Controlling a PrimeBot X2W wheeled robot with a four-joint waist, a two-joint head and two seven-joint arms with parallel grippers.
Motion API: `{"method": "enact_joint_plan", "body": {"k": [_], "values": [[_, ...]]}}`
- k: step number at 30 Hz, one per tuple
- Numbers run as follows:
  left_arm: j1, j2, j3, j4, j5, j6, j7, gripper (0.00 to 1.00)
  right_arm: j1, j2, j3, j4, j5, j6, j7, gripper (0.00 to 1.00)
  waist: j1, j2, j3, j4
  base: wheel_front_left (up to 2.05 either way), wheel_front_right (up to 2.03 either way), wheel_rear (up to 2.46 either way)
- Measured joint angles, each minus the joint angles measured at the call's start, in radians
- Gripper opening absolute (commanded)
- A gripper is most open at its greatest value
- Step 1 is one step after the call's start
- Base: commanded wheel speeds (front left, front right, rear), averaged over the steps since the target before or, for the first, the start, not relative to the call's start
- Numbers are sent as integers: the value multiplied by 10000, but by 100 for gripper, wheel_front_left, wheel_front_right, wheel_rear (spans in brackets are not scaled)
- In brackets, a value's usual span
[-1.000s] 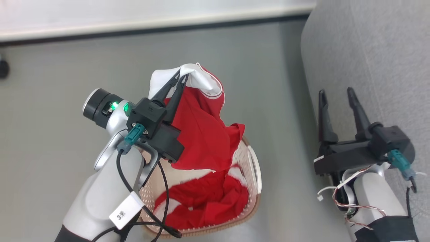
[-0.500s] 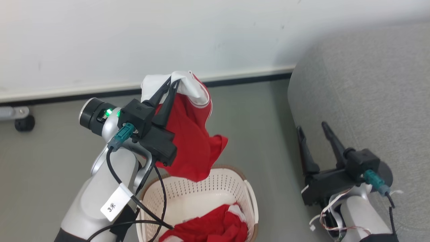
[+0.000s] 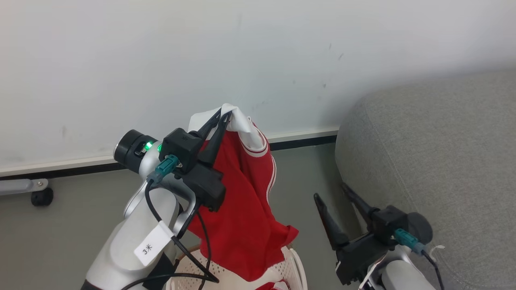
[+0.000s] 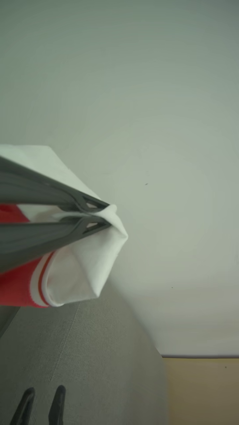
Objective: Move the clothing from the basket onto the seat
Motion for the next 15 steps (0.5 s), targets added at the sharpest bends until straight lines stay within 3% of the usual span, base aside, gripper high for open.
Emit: {"method": "enact_joint_plan", "body": {"k": [15], "values": [[-16, -253, -732, -483, -359, -2, 673, 0, -1046, 15, 2638, 1175, 514, 161, 0, 100, 2, 2, -292, 431, 0, 0, 0]]}}
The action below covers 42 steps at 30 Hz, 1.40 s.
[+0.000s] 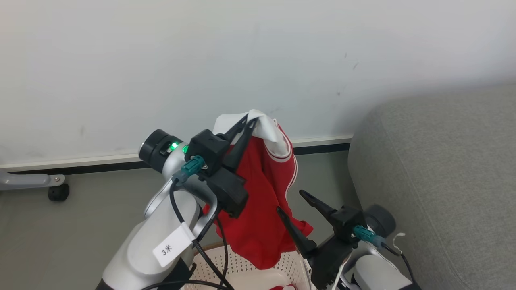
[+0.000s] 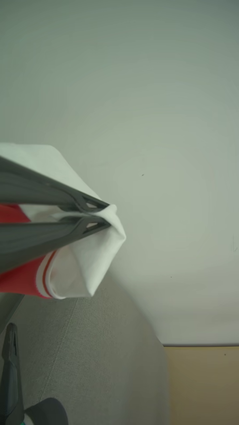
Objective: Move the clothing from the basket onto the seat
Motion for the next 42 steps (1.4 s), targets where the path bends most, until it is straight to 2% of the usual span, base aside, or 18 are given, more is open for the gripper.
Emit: {"method": "enact_joint_plan", "body": {"k": [13, 17, 18, 19, 20, 21, 22, 23, 31, 32, 34, 35, 36, 37, 42], "values": [[-453, -128, -894, -527, -267, 0, 445, 0, -1650, -6, 1937, 1505, 1814, 4, 4, 100, 0, 0, 113, 567, 0, 0, 0], [-453, -153, -951, -700, -554, 0, 525, 0, -1952, -13, 2362, 1628, 2406, 8, 81, 100, 0, 0, 168, 670, 0, 0, 0], [-453, -153, -986, -763, -581, 0, 525, 0, -2025, -10, 2452, 1674, 2514, 10, 88, 90, 0, 1, 177, 687, 0, 0, 0], [-453, -155, -1034, -819, -612, 0, 531, 0, -2066, -10, 2525, 1722, 2625, 10, 90, 66, 0, 0, 185, 703, 0, 0, 0], [-453, -157, -1081, -867, -631, 0, 539, 0, -2084, -10, 2617, 1779, 2746, 10, 102, 48, 0, 0, 193, 718, 0, 0, 0], [-453, -161, -1122, -907, -669, 0, 546, 0, -2104, -13, 2738, 1841, 2842, 10, 113, 35, 0, 0, 201, 734, 0, 0, 0], [-453, -163, -1145, -951, -696, 0, 594, 0, -2143, -17, 2840, 1887, 2897, 10, 178, 4, 0, 1, 209, 747, 0, 0, 0], [-453, -163, -1160, -993, -706, 0, 612, 0, -2212, -15, 2918, 1921, 2955, 10, 178, 0, 0, 1, 218, 758, 0, 0, 0], [-373, -165, -976, -1081, -991, 13, 700, 0, -2560, -13, 3279, 2077, 3586, 8, 174, 0, 0, 0, 269, 722, 0, 0, 0], [-351, -167, -909, -1064, -1085, 42, 700, 12, -2636, -13, 3287, 2104, 3643, 8, 173, 0, 0, 0, 278, 692, 0, 0, 0], [-267, -130, -763, -1024, -1183, 102, 700, 64, -2754, -13, 3296, 2151, 3730, 8, 169, 0, 0, 0, 300, 624, 0, 0, 0], [-196, -71, -725, -974, -1212, 113, 700, 71, -2809, -12, 3302, 2199, 3772, 8, 167, 0, 0, 0, 311, 585, 0, 0, 0], [-133, -19, -675, -901, -1214, 171, 700, 96, -2848, -13, 3304, 2224, 3791, 8, 161, 0, 0, 0, 323, 544, 0, 0, 0], [-63, 29, -594, -842, -1229, 188, 700, 100, -2864, -13, 3304, 2290, 3833, 8, 161, 0, 0, 0, 335, 500, 0, 0, 0], [267, 326, -366, -709, -1404, 190, 598, 100, -2920, -8, 3241, 2731, 3871, 8, 159, 0, 0, 0, 385, 223, 0, 0, 0]]}}
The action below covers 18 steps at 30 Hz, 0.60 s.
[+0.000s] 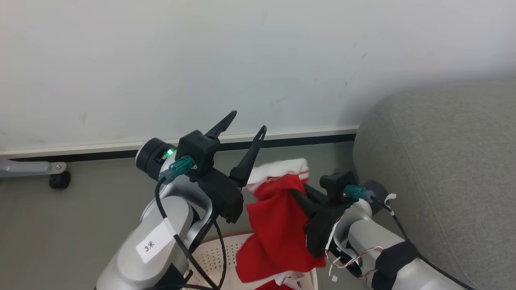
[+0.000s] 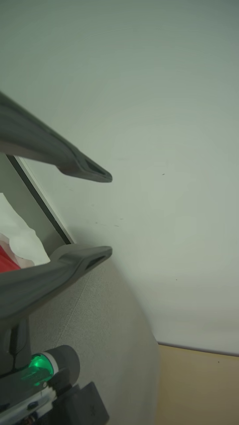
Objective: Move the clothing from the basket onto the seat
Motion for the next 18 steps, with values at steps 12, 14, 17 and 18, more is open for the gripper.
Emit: {"method": "enact_joint_plan", "body": {"k": [12, 14, 17, 18], "values": [[1226, 207, -10, 44, -90, 15, -447, 100, -309, -276, -644, 359, 0, 0, -84, 0, 0, 0, 64, -891, 0, 0, 0], [1496, 238, -94, 6, -115, 13, -518, 100, -306, -437, -769, 278, 0, -13, -82, 0, 0, 0, 64, -1065, 0, 0, 0], [1763, 253, -161, -48, -119, 13, -610, 100, -300, -585, -880, 117, -4, -52, -84, 0, 0, 0, 60, -1248, 0, 0, 0], [1857, 253, -205, -46, -119, 13, -619, 100, -298, -642, -940, 27, -6, -82, -84, 0, 0, 0, 57, -1341, 0, 0, 0]]}}
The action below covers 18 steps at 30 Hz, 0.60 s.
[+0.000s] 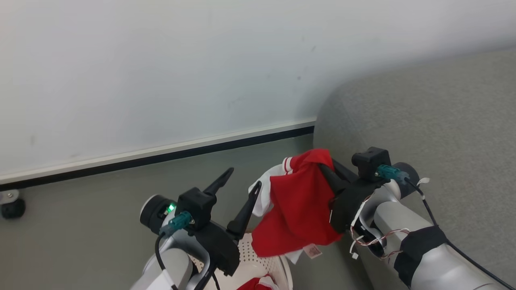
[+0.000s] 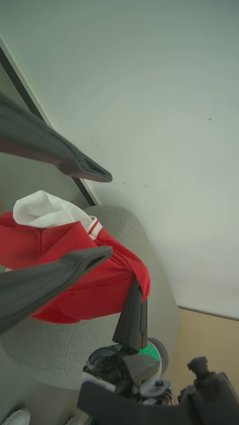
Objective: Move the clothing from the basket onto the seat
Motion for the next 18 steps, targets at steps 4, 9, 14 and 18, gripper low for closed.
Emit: {"method": "enact_joint_plan", "body": {"k": [4, 9, 14, 18], "values": [[364, -4, -117, -90, -2, -2, -157, 100, 35, -251, -159, -380, -71, -119, 0, 0, 0, 0, -19, -403, 0, 0, 0], [774, -33, -305, -280, -2, -15, -301, 100, 114, -600, -291, -968, -359, -240, -2, 0, 0, 0, -50, -951, 0, 0, 0], [1005, -121, -362, -474, -4, -8, -435, 100, 413, -1057, -414, -1634, -543, -384, -2, 0, 0, 0, -73, -1541, 0, 0, 0], [1212, -180, -380, -673, -6, 79, -516, 100, 584, -1444, -550, -2249, -752, -527, -4, 0, 0, 0, -69, -2018, 0, 0, 0]]}}
